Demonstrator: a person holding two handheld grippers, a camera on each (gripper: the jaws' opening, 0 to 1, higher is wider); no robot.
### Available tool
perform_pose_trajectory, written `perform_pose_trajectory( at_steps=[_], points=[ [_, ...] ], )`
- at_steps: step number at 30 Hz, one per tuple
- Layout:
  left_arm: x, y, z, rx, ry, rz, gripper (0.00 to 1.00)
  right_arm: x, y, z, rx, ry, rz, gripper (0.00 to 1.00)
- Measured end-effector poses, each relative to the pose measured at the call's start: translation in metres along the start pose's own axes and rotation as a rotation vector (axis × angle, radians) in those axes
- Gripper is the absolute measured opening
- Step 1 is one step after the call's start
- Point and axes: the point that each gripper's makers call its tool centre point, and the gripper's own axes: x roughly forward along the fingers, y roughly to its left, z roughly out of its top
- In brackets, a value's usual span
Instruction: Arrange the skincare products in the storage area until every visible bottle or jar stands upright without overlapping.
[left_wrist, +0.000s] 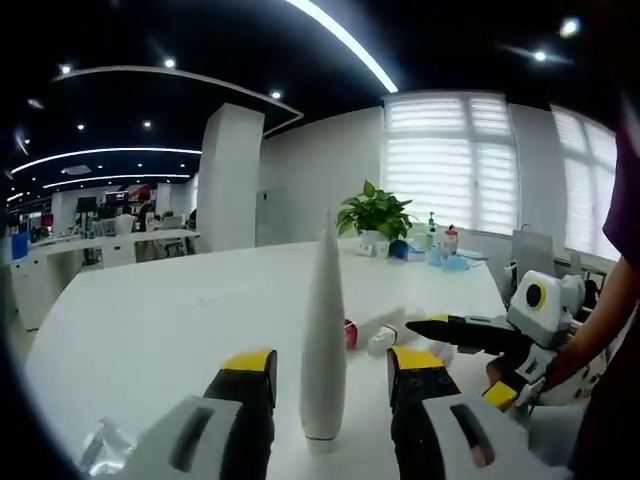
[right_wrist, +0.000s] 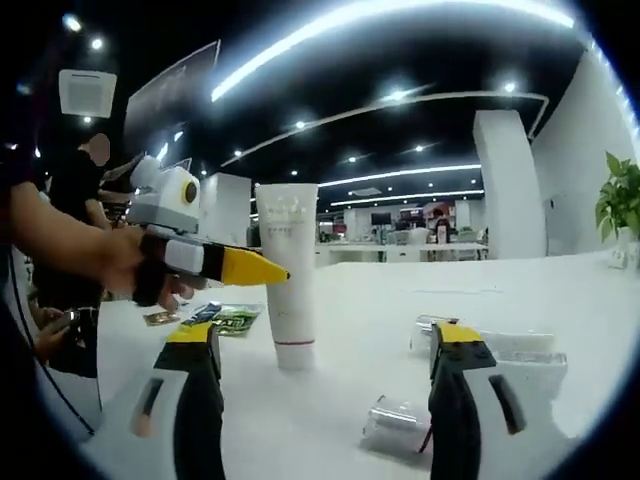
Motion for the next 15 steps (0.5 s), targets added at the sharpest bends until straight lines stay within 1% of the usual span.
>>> perform_pose_trajectory(
  at_steps=[2, 4, 5, 8, 10, 13, 15],
  points=[
    [0.002, 0.001, -0.003, 0.021, 0.008, -0.007, 0.36, 0.0, 0.011, -0.003, -0.011, 0.011, 0.042, 0.81],
    [0.001, 0.003, -0.004, 0.058, 0.007, -0.025, 0.28, 0.0, 0.012, -0.005, -0.033, 0.016, 0.037, 0.8],
    [0.001, 0.004, -0.004, 0.061, 0.0, -0.03, 0.26, 0.0, 0.012, -0.005, -0.038, 0.017, 0.038, 0.79],
    [0.0, 0.007, 0.0, 0.041, -0.016, -0.056, 0.23, 0.0, 0.01, -0.011, -0.058, 0.045, 0.03, 0.74],
    [0.001, 0.007, 0.001, 0.052, -0.016, -0.066, 0.22, 0.0, 0.011, -0.008, -0.056, 0.036, 0.036, 0.74],
    [0.003, 0.003, 0.001, 0.098, -0.005, -0.111, 0.19, -0.001, 0.01, -0.009, -0.05, 0.038, 0.034, 0.73],
    [0.003, 0.005, 0.002, 0.135, -0.003, -0.125, 0.19, 0.0, 0.009, -0.01, -0.04, 0.043, 0.033, 0.72]
  ],
)
